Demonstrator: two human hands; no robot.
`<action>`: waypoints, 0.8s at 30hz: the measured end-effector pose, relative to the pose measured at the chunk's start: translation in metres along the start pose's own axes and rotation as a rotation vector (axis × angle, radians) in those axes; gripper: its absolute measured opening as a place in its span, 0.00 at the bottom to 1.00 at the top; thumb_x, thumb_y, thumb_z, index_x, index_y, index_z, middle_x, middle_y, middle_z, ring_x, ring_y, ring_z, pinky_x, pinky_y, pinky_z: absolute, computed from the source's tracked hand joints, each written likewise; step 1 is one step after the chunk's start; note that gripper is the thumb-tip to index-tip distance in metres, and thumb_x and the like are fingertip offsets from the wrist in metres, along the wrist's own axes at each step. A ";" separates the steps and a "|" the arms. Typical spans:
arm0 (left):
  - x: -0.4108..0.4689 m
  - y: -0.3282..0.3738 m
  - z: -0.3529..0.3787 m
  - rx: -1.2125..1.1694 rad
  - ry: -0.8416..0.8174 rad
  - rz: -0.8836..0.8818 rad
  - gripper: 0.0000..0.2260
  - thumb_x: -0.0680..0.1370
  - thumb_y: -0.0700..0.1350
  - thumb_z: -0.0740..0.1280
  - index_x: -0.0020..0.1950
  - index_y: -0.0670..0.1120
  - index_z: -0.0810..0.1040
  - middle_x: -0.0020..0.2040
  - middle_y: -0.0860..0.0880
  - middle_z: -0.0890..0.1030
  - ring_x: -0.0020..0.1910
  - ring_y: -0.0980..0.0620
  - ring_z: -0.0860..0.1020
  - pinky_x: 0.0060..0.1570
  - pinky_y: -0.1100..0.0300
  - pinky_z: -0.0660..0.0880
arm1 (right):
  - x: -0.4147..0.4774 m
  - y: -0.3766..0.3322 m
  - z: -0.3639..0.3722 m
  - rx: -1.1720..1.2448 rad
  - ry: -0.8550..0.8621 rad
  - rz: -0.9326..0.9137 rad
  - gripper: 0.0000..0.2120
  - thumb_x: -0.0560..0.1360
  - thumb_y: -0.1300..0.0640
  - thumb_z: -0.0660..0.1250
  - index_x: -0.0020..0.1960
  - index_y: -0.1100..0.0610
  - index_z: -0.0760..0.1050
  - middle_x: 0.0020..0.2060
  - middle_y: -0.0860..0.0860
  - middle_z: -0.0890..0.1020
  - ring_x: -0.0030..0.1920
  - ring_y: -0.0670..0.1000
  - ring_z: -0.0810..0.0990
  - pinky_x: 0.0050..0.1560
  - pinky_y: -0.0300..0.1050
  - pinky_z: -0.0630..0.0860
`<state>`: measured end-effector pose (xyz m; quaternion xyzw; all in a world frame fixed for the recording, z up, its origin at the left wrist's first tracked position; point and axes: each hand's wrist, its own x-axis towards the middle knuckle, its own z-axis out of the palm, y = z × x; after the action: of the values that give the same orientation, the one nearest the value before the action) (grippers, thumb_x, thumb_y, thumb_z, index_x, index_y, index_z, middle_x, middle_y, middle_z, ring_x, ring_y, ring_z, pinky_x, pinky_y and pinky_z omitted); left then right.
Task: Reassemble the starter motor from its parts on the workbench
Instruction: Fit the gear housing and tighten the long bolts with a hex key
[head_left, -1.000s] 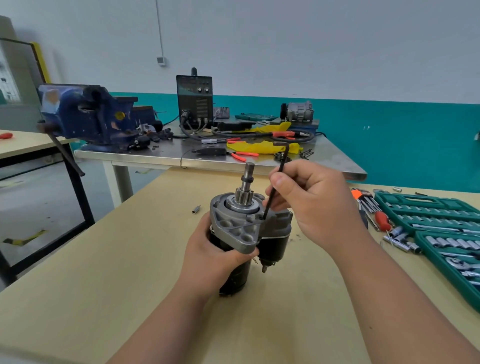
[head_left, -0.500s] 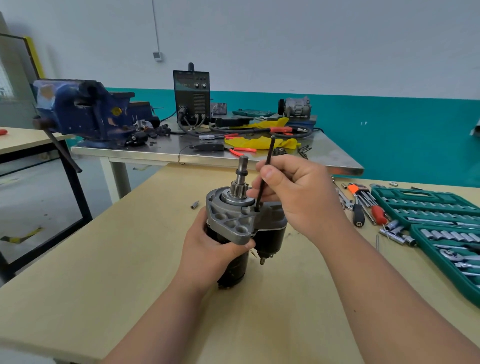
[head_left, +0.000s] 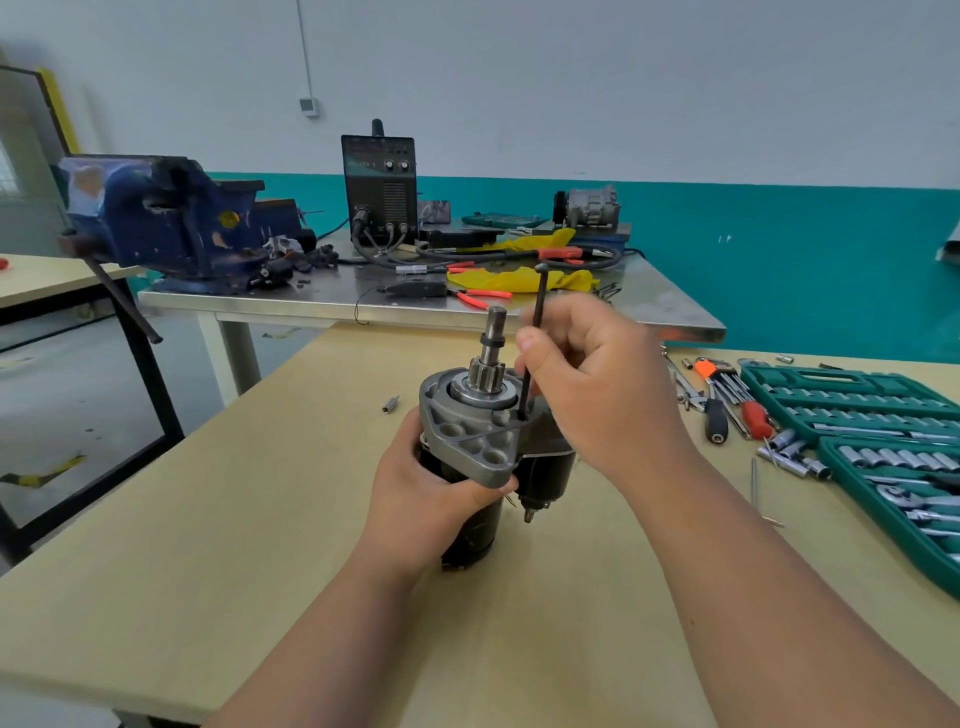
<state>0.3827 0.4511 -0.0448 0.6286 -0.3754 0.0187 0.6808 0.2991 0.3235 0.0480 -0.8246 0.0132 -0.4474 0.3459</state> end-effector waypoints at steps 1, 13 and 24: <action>0.000 0.000 0.000 0.005 -0.003 0.000 0.28 0.59 0.52 0.78 0.54 0.72 0.75 0.55 0.64 0.82 0.55 0.65 0.79 0.48 0.75 0.74 | 0.001 0.001 -0.001 0.024 -0.018 -0.007 0.15 0.78 0.56 0.65 0.62 0.42 0.70 0.35 0.50 0.81 0.34 0.50 0.79 0.39 0.45 0.78; 0.003 -0.008 -0.005 -0.044 0.063 -0.085 0.32 0.57 0.55 0.76 0.60 0.56 0.77 0.52 0.63 0.83 0.53 0.65 0.80 0.45 0.76 0.74 | 0.033 -0.017 -0.018 0.265 -0.174 -0.008 0.08 0.80 0.51 0.63 0.50 0.41 0.78 0.39 0.43 0.84 0.36 0.45 0.81 0.33 0.38 0.79; 0.000 -0.002 0.002 0.008 -0.012 -0.075 0.27 0.59 0.52 0.79 0.54 0.68 0.76 0.52 0.62 0.83 0.51 0.64 0.81 0.43 0.76 0.73 | 0.037 -0.022 -0.014 0.191 -0.023 0.131 0.10 0.76 0.53 0.70 0.36 0.50 0.76 0.27 0.46 0.79 0.27 0.41 0.76 0.29 0.41 0.77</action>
<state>0.3825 0.4495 -0.0467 0.6452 -0.3554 -0.0091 0.6762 0.3051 0.3201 0.0927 -0.7905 0.0204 -0.4134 0.4515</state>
